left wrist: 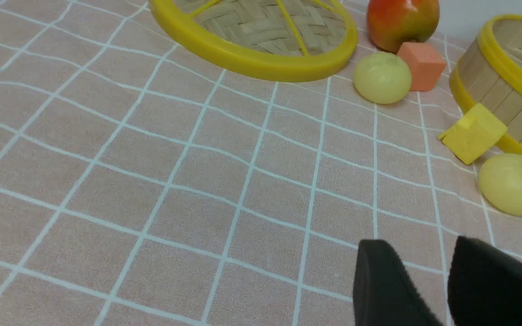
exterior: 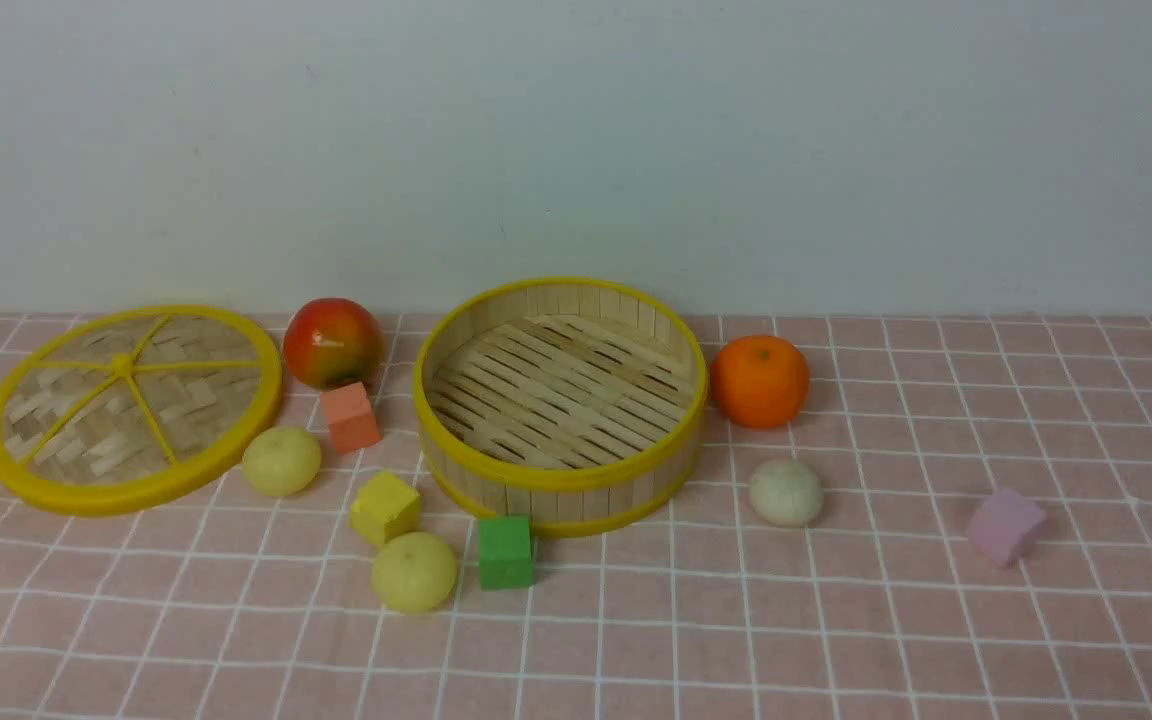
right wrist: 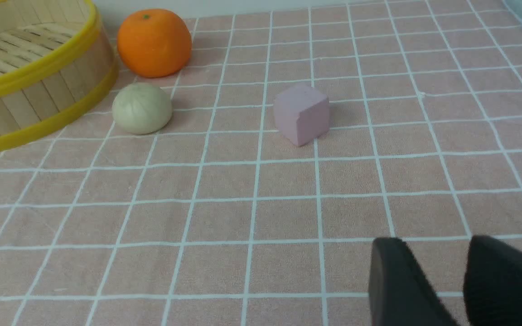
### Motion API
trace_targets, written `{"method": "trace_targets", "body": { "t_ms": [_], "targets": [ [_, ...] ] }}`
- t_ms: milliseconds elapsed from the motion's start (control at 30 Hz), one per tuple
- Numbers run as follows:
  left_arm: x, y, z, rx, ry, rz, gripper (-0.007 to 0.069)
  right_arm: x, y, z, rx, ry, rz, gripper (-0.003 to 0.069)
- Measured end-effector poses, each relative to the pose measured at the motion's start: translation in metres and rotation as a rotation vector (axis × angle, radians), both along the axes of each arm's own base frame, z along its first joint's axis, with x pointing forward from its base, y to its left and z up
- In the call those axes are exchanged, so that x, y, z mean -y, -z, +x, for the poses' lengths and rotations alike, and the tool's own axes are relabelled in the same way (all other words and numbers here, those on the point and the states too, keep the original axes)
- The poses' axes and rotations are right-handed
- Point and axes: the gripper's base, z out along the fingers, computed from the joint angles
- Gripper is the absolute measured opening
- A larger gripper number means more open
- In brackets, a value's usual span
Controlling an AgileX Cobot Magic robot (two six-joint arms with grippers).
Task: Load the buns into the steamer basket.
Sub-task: Use the left arm to grab a steamed stuffed bun
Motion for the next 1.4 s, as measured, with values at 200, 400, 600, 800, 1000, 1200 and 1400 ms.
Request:
{"method": "trace_targets", "body": {
  "t_ms": [200,400,600,800,1000,1200,1400],
  "targets": [
    [0.000,0.000,0.000,0.000,0.000,0.000,0.0238,0.000,0.000,0.000,0.000,0.000,0.000,0.0240],
    [0.000,0.000,0.000,0.000,0.000,0.000,0.0238,0.000,0.000,0.000,0.000,0.000,0.000,0.0240],
    [0.000,0.000,0.000,0.000,0.000,0.000,0.0238,0.000,0.000,0.000,0.000,0.000,0.000,0.0240],
    [0.000,-0.002,0.001,0.024,-0.002,-0.022,0.0238,0.000,0.000,0.000,0.000,0.000,0.000,0.0240],
    [0.003,-0.021,0.004,0.241,-0.055,-0.436,0.0238,0.000,0.000,0.000,0.000,0.000,0.000,0.0240],
    [-0.001,-0.034,0.005,0.380,-0.106,-0.686,0.0235,0.000,0.000,0.000,0.000,0.000,0.000,0.0240],
    [0.009,-0.073,-0.003,0.339,-0.002,-0.645,0.0125,0.000,0.000,0.000,0.000,0.000,0.000,0.0240]
  ]
}}
